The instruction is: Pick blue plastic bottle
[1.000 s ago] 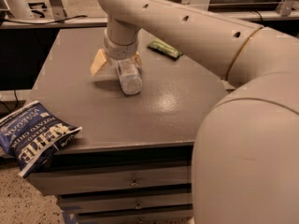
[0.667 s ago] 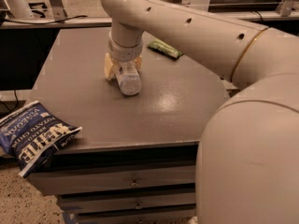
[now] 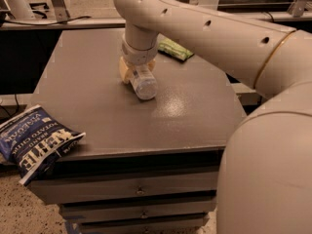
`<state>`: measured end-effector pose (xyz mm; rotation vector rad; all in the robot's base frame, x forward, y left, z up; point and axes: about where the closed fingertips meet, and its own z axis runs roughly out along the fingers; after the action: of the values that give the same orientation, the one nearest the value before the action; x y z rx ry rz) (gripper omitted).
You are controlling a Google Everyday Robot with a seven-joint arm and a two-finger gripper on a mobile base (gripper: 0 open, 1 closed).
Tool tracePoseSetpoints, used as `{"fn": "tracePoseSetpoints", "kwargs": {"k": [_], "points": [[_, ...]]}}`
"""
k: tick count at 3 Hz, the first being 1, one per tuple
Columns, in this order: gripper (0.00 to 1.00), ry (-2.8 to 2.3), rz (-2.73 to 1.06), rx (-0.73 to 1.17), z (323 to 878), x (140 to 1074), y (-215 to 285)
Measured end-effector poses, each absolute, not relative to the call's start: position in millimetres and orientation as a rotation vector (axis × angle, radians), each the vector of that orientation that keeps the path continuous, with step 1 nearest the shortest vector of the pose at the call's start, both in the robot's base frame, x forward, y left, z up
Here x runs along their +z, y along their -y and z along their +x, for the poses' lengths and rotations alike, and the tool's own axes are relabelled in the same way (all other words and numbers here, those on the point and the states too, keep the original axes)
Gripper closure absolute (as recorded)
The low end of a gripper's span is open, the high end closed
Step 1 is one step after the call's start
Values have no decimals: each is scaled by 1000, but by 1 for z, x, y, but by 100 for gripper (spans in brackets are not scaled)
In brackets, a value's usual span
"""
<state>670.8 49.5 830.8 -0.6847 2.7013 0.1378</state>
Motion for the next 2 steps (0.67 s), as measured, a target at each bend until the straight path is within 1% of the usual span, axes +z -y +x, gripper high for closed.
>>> {"fn": "tracePoseSetpoints", "kwargs": {"k": [1,2], "points": [[100,-2640,-706,173,674,853,-41],[100,-2515,-745,255,676,896,-34]]}}
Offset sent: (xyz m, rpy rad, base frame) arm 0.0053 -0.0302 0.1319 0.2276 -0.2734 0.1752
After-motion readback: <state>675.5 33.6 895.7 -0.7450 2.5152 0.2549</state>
